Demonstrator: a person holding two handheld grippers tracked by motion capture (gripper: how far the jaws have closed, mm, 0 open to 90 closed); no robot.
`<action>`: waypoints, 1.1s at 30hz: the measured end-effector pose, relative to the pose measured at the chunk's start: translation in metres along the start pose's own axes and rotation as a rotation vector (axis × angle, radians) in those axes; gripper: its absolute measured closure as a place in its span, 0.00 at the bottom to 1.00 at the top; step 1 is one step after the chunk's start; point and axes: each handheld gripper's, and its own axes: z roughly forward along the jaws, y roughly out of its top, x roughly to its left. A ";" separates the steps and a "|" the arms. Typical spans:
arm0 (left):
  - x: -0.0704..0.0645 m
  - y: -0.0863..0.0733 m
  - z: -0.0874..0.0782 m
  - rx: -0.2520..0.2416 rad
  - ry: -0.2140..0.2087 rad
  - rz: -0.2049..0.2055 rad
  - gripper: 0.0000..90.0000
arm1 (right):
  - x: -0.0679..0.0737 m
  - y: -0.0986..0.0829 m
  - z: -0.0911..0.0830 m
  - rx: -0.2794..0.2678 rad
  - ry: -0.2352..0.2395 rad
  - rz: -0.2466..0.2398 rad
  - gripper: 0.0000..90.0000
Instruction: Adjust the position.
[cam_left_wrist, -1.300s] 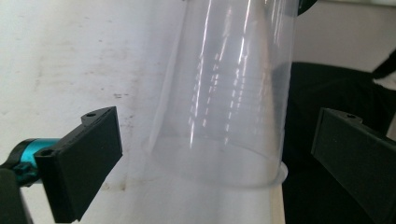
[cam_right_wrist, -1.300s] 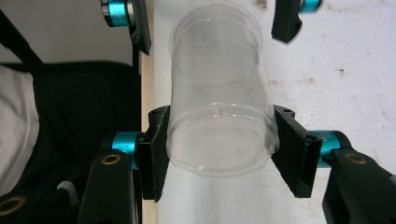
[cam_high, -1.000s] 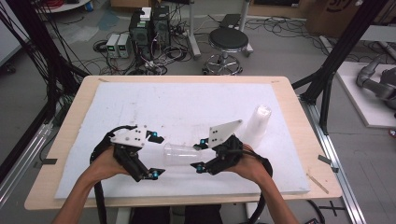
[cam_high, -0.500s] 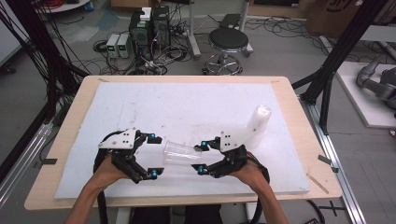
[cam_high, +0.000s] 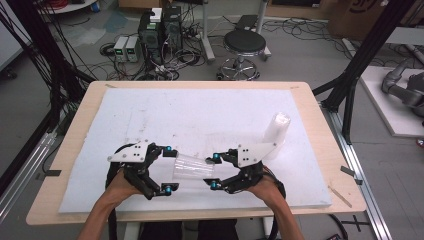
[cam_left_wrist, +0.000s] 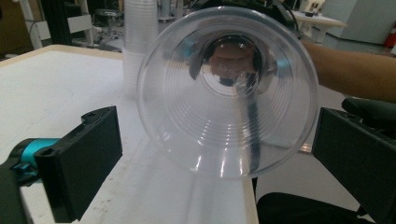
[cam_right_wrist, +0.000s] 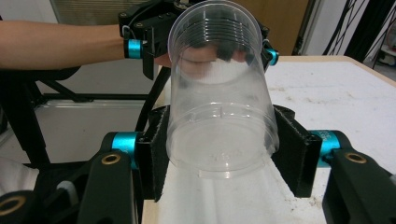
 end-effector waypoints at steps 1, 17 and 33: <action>0.000 0.000 0.001 0.000 -0.004 0.000 0.02 | 0.000 0.000 0.000 -0.001 0.000 0.003 0.48; 0.000 0.002 0.018 -0.057 -0.075 -0.003 0.12 | 0.001 0.000 -0.001 -0.017 0.015 -0.013 0.48; 0.000 0.001 0.020 -0.070 -0.079 -0.001 0.17 | 0.000 0.000 -0.001 -0.044 0.029 -0.012 0.48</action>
